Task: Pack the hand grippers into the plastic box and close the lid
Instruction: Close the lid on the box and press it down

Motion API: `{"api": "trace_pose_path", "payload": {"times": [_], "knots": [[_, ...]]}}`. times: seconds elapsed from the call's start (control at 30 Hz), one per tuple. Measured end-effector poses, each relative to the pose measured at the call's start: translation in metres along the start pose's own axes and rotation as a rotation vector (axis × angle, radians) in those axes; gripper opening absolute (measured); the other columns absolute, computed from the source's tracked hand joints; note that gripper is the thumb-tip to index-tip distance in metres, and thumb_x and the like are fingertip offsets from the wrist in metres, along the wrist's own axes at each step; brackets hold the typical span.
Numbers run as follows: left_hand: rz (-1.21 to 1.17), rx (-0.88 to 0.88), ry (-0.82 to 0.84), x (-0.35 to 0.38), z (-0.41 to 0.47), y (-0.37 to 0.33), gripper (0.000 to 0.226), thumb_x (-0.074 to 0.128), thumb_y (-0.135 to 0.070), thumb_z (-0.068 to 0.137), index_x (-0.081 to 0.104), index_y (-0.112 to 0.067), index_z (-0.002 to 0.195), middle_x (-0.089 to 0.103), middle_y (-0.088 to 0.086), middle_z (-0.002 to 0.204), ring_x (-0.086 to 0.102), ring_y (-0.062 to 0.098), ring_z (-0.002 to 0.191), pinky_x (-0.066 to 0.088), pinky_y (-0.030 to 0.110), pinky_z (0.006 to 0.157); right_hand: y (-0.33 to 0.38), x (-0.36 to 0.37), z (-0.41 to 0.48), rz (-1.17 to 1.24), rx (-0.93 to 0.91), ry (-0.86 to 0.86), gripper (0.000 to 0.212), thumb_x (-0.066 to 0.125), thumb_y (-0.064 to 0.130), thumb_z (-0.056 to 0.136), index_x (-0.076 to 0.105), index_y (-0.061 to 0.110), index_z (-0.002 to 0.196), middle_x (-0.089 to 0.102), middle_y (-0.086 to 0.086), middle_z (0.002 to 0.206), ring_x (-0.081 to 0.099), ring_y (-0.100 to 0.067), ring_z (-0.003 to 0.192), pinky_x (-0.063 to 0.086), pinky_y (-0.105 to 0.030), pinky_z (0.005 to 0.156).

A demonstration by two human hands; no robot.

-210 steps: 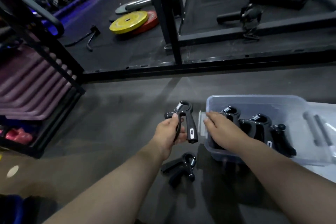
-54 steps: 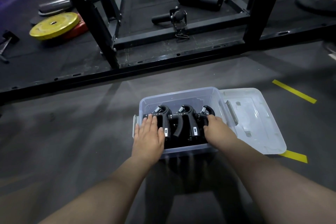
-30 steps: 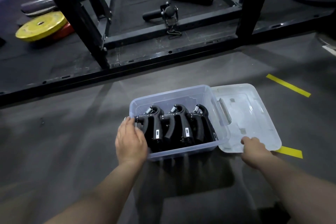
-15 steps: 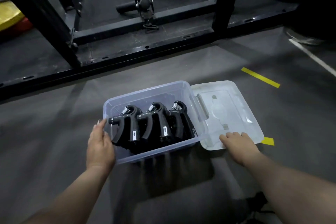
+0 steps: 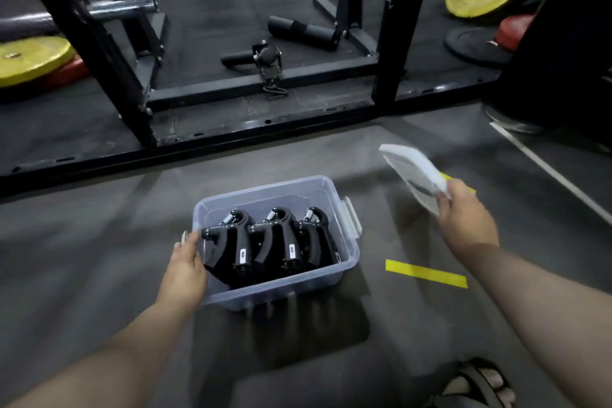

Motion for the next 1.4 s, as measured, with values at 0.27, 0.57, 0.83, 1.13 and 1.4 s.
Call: {"api": "trace_pose_path", "payload": {"times": [0.27, 0.57, 0.83, 1.13, 1.4], "knots": [[0.103, -0.013, 0.208, -0.022, -0.014, -0.019, 0.066, 0.036, 0.001, 0.095, 0.026, -0.031, 0.152, 0.022, -0.005, 0.159, 0.024, 0.022, 0.146, 0.022, 0.034, 0.116, 0.064, -0.082, 0.023, 0.513, 0.178, -0.363, 0.033, 0.047, 0.032, 0.098, 0.051, 0.0, 0.103, 0.062, -0.027, 0.103, 0.06, -0.038, 0.092, 0.044, -0.039, 0.079], [-0.434, -0.285, -0.028, -0.056, -0.034, -0.022, 0.035, 0.05, -0.006, 0.091, 0.064, -0.021, 0.118, 0.068, 0.002, 0.112, 0.063, 0.017, 0.095, 0.047, 0.024, 0.08, 0.118, -0.039, 0.018, 1.212, 0.402, 0.432, 0.017, 0.05, 0.019, 0.099, 0.062, 0.007, 0.094, 0.075, -0.004, 0.085, 0.07, -0.012, 0.06, 0.058, -0.033, 0.066], [-0.628, -0.341, 0.098, -0.053, -0.02, -0.021, 0.021, 0.045, -0.036, 0.093, 0.061, -0.022, 0.092, 0.063, 0.006, 0.104, 0.06, 0.027, 0.096, 0.052, 0.042, 0.091, 0.159, 0.052, -0.026, 0.901, 0.423, 0.683, 0.02, 0.057, 0.012, 0.097, 0.063, -0.006, 0.102, 0.068, -0.022, 0.092, 0.065, -0.031, 0.071, 0.054, -0.038, 0.063], [-0.091, -0.215, 0.003, -0.029, -0.013, -0.015, 0.044, 0.047, -0.026, 0.094, 0.046, -0.029, 0.138, 0.036, -0.012, 0.145, 0.027, 0.016, 0.131, 0.026, 0.031, 0.113, 0.159, 0.089, -0.013, 0.317, 0.128, 0.485, 0.029, 0.047, 0.027, 0.097, 0.063, 0.003, 0.096, 0.064, -0.023, 0.103, 0.057, -0.034, 0.082, 0.047, -0.035, 0.069], [-0.632, -0.681, -0.067, -0.02, -0.014, -0.005, 0.071, 0.071, -0.029, 0.079, 0.037, -0.021, 0.141, 0.046, 0.004, 0.134, 0.059, 0.027, 0.108, 0.048, 0.039, 0.099, 0.153, 0.115, -0.032, -0.001, 0.092, 0.427, 0.046, 0.038, 0.03, 0.099, 0.035, 0.015, 0.142, 0.041, -0.022, 0.136, 0.039, -0.04, 0.123, 0.033, -0.046, 0.104]]}}
Point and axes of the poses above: each hand's wrist, its own z-axis towards the middle knuckle, its own x-axis out of the palm, y = z × x, the point moved 4 cm from there along z, towards the middle knuckle
